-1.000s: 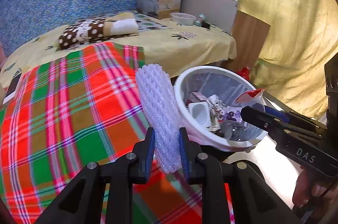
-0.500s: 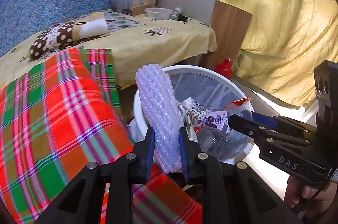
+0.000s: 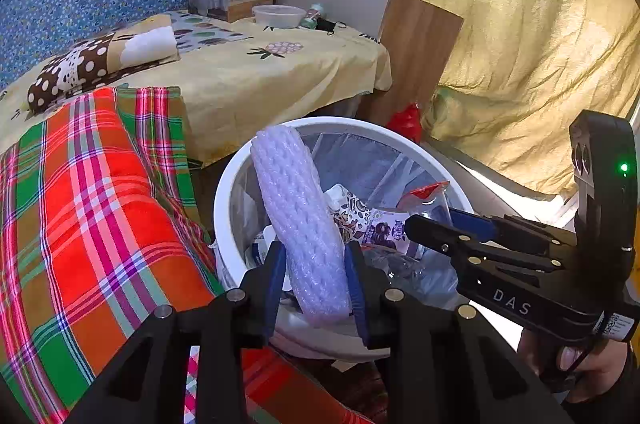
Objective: Collect trash
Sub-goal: 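Open both tools to drop the foam sleeve and plastic cup into the bin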
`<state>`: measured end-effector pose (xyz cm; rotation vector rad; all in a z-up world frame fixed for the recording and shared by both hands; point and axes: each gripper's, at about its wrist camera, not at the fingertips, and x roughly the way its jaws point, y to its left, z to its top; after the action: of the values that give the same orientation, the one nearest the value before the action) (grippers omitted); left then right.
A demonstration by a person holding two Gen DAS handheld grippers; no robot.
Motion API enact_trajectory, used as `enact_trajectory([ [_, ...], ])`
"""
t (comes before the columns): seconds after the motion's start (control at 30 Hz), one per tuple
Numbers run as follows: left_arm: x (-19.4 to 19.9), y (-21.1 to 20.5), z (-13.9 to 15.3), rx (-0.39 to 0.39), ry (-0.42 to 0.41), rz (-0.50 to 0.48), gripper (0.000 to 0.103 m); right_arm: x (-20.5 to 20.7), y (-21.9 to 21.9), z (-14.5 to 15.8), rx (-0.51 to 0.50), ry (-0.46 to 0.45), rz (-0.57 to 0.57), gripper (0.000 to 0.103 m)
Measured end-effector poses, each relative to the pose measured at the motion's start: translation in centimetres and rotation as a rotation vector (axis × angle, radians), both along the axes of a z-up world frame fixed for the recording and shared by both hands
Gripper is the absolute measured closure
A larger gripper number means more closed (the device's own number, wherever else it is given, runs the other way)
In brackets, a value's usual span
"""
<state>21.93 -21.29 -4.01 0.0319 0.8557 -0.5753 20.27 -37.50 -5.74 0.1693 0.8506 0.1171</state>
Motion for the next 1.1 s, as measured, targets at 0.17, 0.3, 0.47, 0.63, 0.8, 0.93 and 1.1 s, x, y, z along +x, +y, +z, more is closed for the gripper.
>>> enact_trajectory([
  [0.17,-0.2,-0.2,0.1,-0.006,-0.012,-0.003,0.064,-0.4,0.0,0.4,0.001,-0.024,0.002,0.049],
  [0.3,-0.4,0.2,0.4,-0.008,-0.014,0.007,0.064,-0.8,0.3,0.8,-0.003,-0.030,0.005,0.049],
  [0.47,-1.3,1.1,0.8,-0.008,-0.020,0.027,0.064,-1.7,0.7,1.5,-0.007,-0.041,0.005,0.049],
  [0.63,-2.7,2.5,1.1,-0.007,-0.021,0.055,0.064,-3.3,1.7,2.4,-0.015,-0.063,0.016,0.049],
  [0.8,-4.6,3.9,1.7,0.003,-0.031,0.093,0.064,-4.6,2.8,3.0,-0.024,-0.079,0.030,0.049],
  [0.93,-6.4,5.2,2.4,0.005,-0.047,0.114,0.064,-5.6,3.8,3.3,-0.030,-0.096,0.048,0.049],
  [1.1,-8.5,6.5,3.4,0.006,-0.073,0.138,0.064,-7.1,4.9,3.8,-0.035,-0.119,0.073,0.049],
])
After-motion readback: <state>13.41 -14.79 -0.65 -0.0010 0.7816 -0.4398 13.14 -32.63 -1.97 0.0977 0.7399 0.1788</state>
